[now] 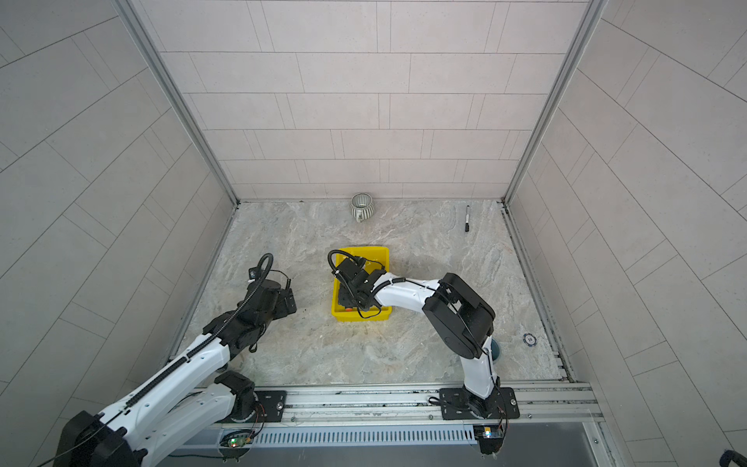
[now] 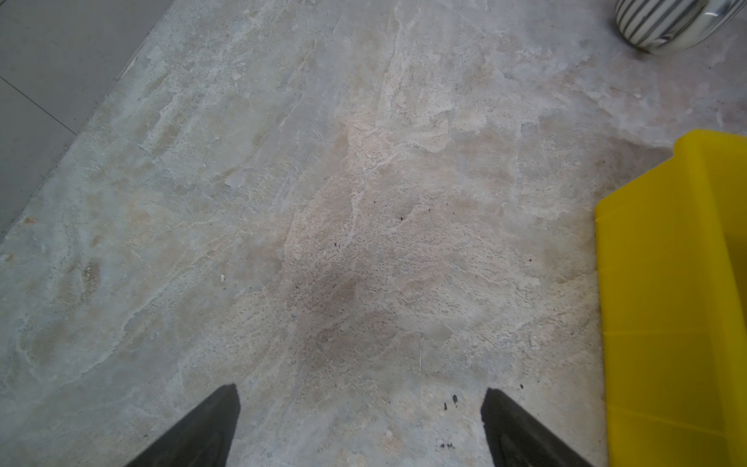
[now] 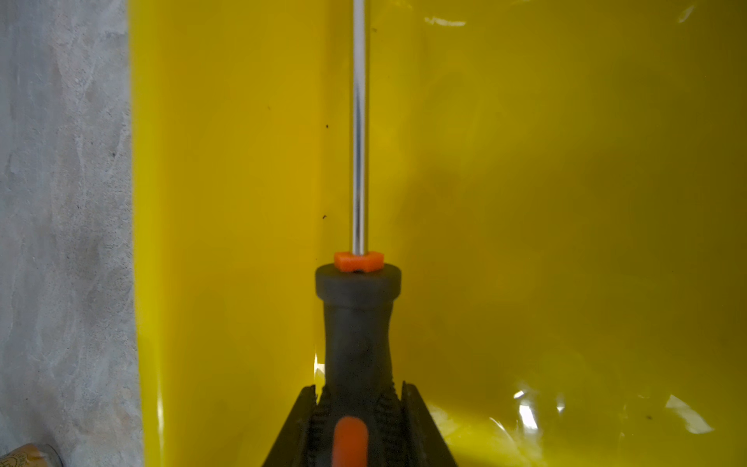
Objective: Put the screwdriver in the bin
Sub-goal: Place the screwdriver into the bin.
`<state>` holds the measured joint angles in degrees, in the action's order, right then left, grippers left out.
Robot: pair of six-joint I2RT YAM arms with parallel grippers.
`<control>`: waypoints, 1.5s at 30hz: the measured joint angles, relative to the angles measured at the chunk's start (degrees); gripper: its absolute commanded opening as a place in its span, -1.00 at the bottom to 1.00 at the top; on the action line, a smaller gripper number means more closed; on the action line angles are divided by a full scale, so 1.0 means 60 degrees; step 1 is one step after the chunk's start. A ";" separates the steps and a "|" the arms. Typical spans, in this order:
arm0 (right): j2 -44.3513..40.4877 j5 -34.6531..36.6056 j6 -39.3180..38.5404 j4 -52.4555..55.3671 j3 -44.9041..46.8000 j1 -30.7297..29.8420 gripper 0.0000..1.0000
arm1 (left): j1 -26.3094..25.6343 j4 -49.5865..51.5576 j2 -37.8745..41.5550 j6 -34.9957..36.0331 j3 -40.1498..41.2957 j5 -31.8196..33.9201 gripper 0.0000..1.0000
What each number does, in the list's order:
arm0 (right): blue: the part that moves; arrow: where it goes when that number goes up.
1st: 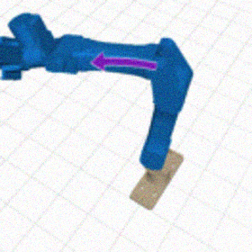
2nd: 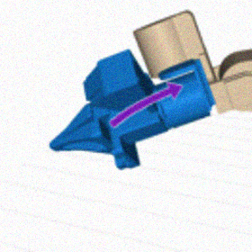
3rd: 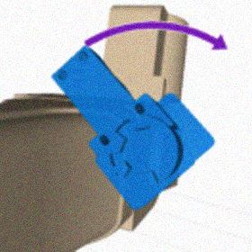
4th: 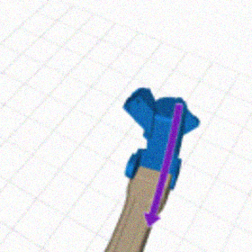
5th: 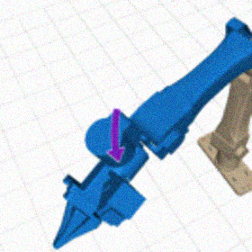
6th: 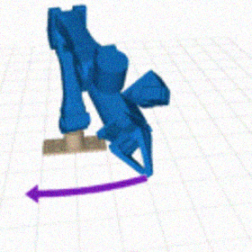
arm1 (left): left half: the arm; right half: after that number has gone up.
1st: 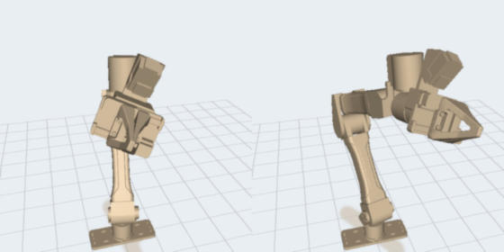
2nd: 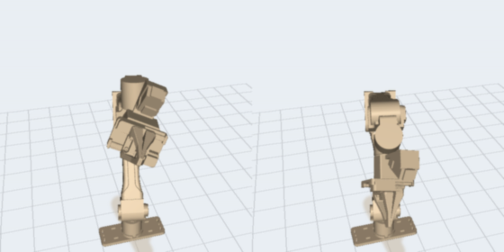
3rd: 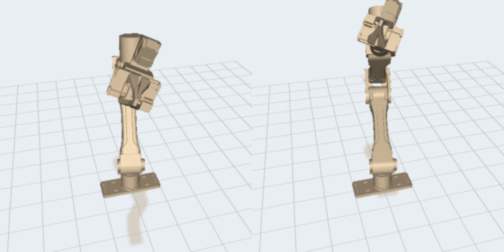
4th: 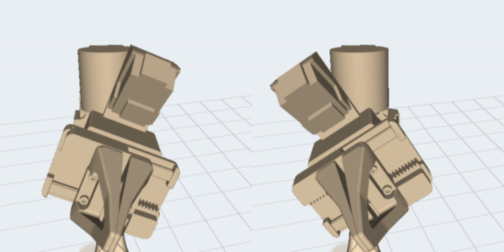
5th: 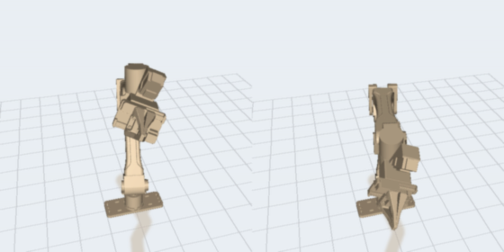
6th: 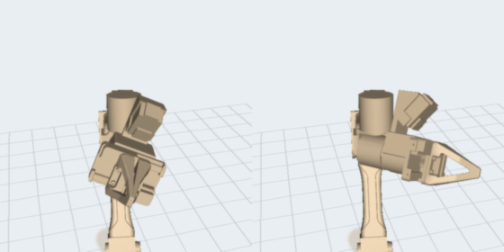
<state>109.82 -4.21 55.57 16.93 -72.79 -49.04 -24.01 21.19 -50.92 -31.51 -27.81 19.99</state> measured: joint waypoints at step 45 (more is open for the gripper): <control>-0.8419 0.5206 -0.6725 -0.0652 0.5271 0.3676 1.00 | 0.0000 -0.0200 -0.0321 0.0007 0.0000 -0.0302 1.00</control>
<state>59.31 27.03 15.22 13.02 -41.17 -26.98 -24.01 19.99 -52.84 -31.46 -27.81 18.17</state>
